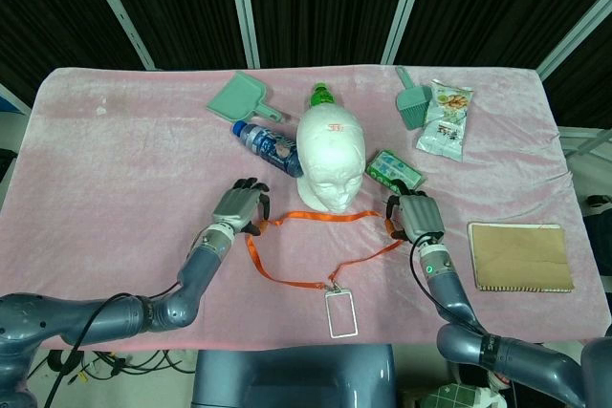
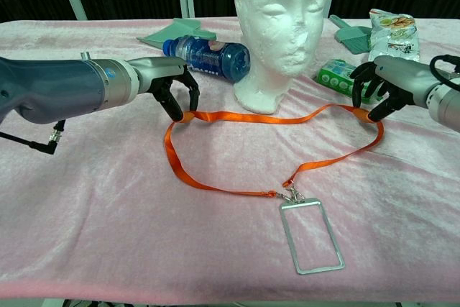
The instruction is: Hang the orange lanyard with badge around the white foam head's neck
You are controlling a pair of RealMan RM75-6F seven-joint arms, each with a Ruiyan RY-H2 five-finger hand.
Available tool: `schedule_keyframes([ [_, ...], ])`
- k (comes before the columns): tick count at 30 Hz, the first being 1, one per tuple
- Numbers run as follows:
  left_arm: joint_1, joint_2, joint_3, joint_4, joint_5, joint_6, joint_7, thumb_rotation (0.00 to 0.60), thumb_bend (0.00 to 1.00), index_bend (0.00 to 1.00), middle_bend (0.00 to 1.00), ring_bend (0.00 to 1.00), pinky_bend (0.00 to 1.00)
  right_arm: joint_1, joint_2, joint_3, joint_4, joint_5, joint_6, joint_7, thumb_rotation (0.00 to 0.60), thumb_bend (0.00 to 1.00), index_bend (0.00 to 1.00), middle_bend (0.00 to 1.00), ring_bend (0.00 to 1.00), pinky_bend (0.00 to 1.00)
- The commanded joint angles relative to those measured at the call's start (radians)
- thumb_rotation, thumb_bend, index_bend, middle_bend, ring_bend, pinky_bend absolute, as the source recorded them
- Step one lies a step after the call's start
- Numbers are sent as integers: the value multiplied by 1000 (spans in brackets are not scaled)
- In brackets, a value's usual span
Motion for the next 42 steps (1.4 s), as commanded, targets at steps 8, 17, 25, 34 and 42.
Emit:
schedule_keyframes([
  [8, 88, 155, 23, -123, 204, -33, -133, 600, 464, 609, 173, 0, 0, -63, 131, -22, -171, -95, 56, 64, 600, 432, 735, 141, 305, 249],
  [17, 146, 232, 34, -220, 425, -33, -257, 600, 464, 609, 173, 0, 0, -130, 240, -49, -328, -206, 133, 125, 600, 433, 750, 144, 305, 249],
  [25, 169, 251, -17, -246, 512, 22, -353, 600, 464, 609, 173, 0, 0, -125, 303, -15, -414, -237, 163, 112, 600, 432, 750, 144, 305, 249],
  [34, 173, 268, -67, -262, 529, 39, -433, 600, 464, 609, 174, 0, 0, -94, 385, 61, -505, -226, 182, 71, 600, 432, 750, 144, 305, 250],
  [42, 161, 238, -138, -215, 485, 73, -498, 600, 464, 612, 176, 0, 0, -25, 446, 146, -533, -93, 100, 78, 600, 433, 750, 146, 307, 249],
])
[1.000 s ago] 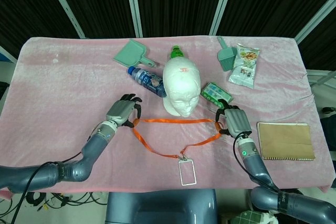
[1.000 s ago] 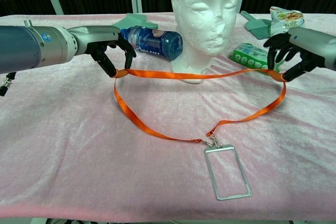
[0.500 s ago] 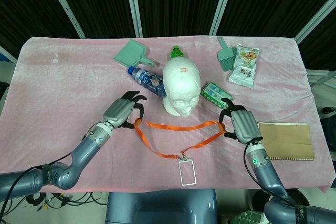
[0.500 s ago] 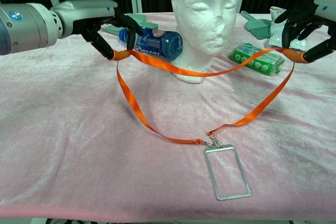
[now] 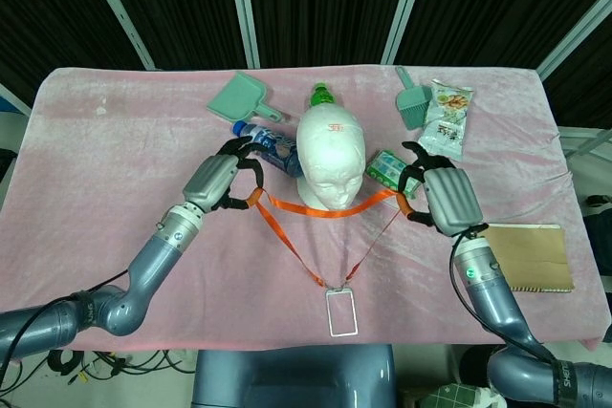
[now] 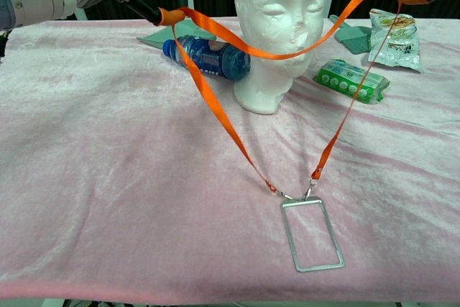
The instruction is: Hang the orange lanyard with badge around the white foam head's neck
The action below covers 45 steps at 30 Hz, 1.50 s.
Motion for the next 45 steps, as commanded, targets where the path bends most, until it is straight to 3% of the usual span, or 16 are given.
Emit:
schedule_keyframes([
  [1, -7, -13, -28, 24, -19, 11, -26, 600, 464, 613, 176, 0, 0, 40, 31, 44, -8, 61, -43, 6, 600, 433, 750, 146, 307, 249],
  [11, -25, -22, -109, 82, -67, 24, -100, 600, 463, 614, 176, 0, 0, 109, 57, 141, 43, 184, -67, 49, 600, 432, 751, 148, 308, 249],
  [20, -35, -24, -158, 112, -97, 30, -153, 600, 464, 617, 177, 0, 0, 157, 72, 180, 114, 273, -100, 70, 600, 432, 755, 150, 309, 249],
  [35, -92, -165, -171, 331, -84, 84, -183, 600, 463, 589, 177, 0, 4, 272, 34, 205, 298, 388, -219, 106, 600, 439, 757, 153, 314, 249],
  [45, -150, -281, -164, 526, -76, 52, -210, 600, 463, 585, 191, 0, 5, 379, -47, 179, 529, 467, -328, 93, 600, 441, 762, 157, 319, 249],
])
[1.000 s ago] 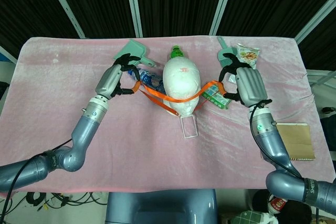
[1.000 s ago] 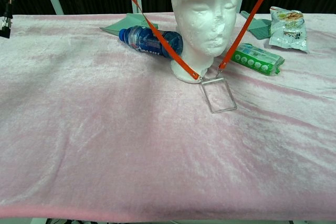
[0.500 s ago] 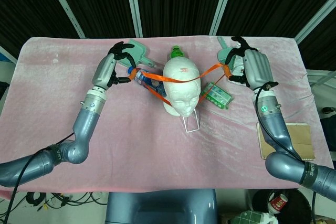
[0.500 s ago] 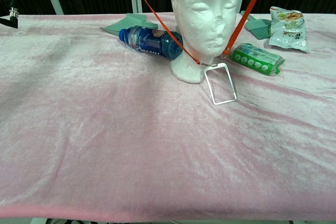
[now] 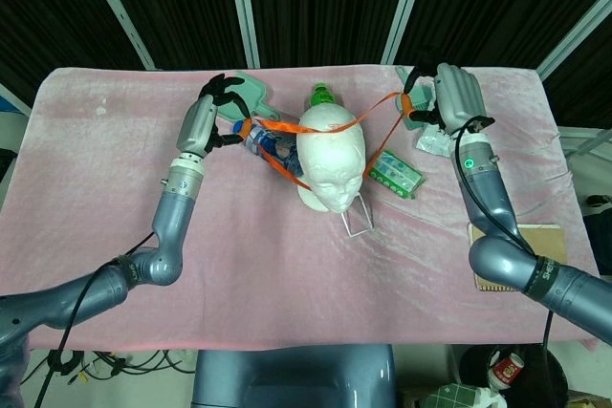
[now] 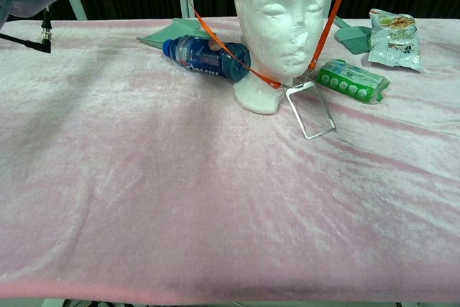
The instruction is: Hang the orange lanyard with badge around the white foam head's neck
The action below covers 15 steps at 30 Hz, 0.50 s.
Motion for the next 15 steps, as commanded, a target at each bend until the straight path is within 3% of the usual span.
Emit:
schedule_keyframes([
  [1, -32, -64, -9, 92, 3, -7, -33, 600, 463, 584, 192, 0, 6, 59, -53, -10, 128, 46, -62, 1, 600, 441, 762, 157, 319, 249],
  [8, -70, -147, -61, 255, -14, 3, -108, 600, 463, 583, 193, 0, 8, 110, -105, -13, 293, 76, -129, 21, 600, 442, 763, 157, 320, 249],
  [15, -107, -210, -50, 429, 2, -58, -147, 600, 462, 582, 193, 0, 8, 140, -169, -50, 453, 81, -206, 30, 600, 443, 763, 157, 320, 249],
])
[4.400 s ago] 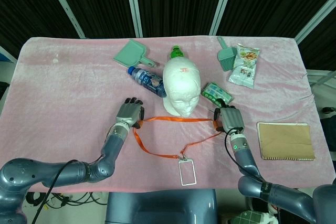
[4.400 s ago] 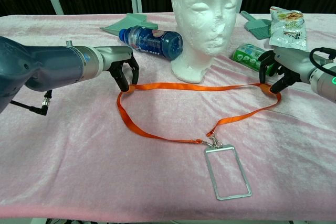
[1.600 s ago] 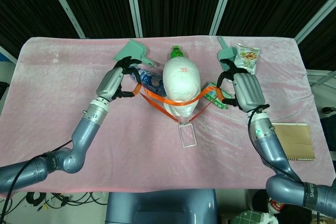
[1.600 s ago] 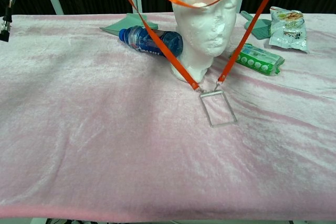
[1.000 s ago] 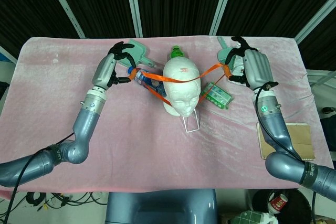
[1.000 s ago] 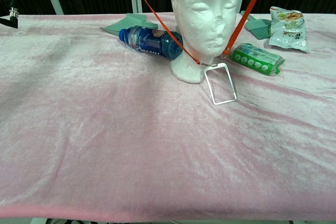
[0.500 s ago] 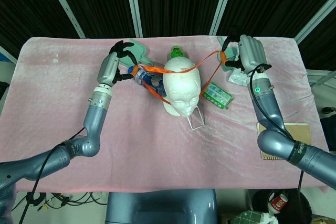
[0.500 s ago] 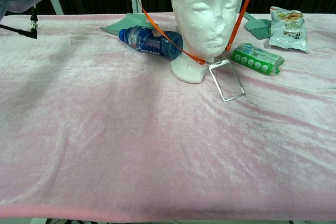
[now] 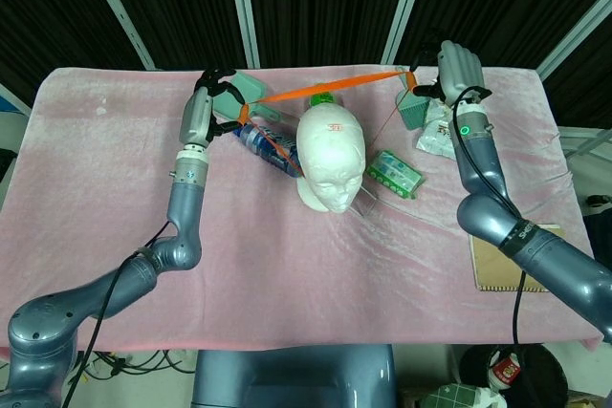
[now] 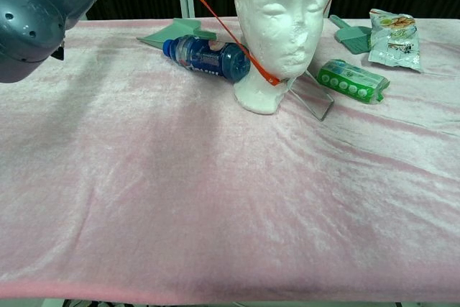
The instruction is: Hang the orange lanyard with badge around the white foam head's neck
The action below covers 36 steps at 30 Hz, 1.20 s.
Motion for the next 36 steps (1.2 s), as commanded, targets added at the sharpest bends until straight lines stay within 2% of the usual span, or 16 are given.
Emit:
schedule_keyframes([
  [1, -27, -49, 12, 97, 12, -42, -20, 600, 461, 582, 193, 0, 8, 21, -47, -30, 86, 0, -52, 8, 600, 443, 763, 157, 320, 249],
  [13, -67, -181, 66, 353, 59, -122, -43, 600, 413, 555, 190, 0, 8, 26, -122, -80, 215, -65, -126, 40, 600, 441, 763, 157, 320, 249],
  [16, -71, -202, 70, 388, 62, -146, -45, 600, 385, 521, 183, 0, 8, 27, -134, -92, 228, -81, -134, 41, 600, 407, 750, 157, 320, 249],
  [18, -73, -213, 68, 404, 58, -162, -41, 600, 349, 503, 176, 0, 8, 25, -139, -98, 228, -89, -138, 43, 600, 358, 706, 155, 317, 247],
  [21, -78, -223, 65, 414, 58, -168, -37, 600, 206, 449, 155, 0, 2, 24, -141, -106, 224, -99, -150, 47, 600, 222, 509, 136, 289, 229],
  [23, -79, -225, 67, 412, 66, -162, -38, 600, 89, 367, 124, 0, 0, 23, -137, -111, 216, -105, -162, 49, 600, 106, 329, 105, 263, 217],
  [25, -77, -222, 74, 402, 80, -146, -35, 600, 58, 309, 102, 0, 0, 22, -126, -119, 203, -112, -175, 47, 600, 40, 240, 83, 251, 211],
  [31, -63, -190, 84, 344, 102, -121, -5, 600, 43, 250, 70, 0, 0, 11, -86, -119, 141, -115, -172, 59, 600, 0, 169, 63, 244, 208],
  [36, -19, -124, 89, 220, 123, -60, 15, 600, 43, 254, 70, 0, 0, -38, -9, -89, 37, -116, -122, 109, 600, 2, 166, 66, 247, 208],
])
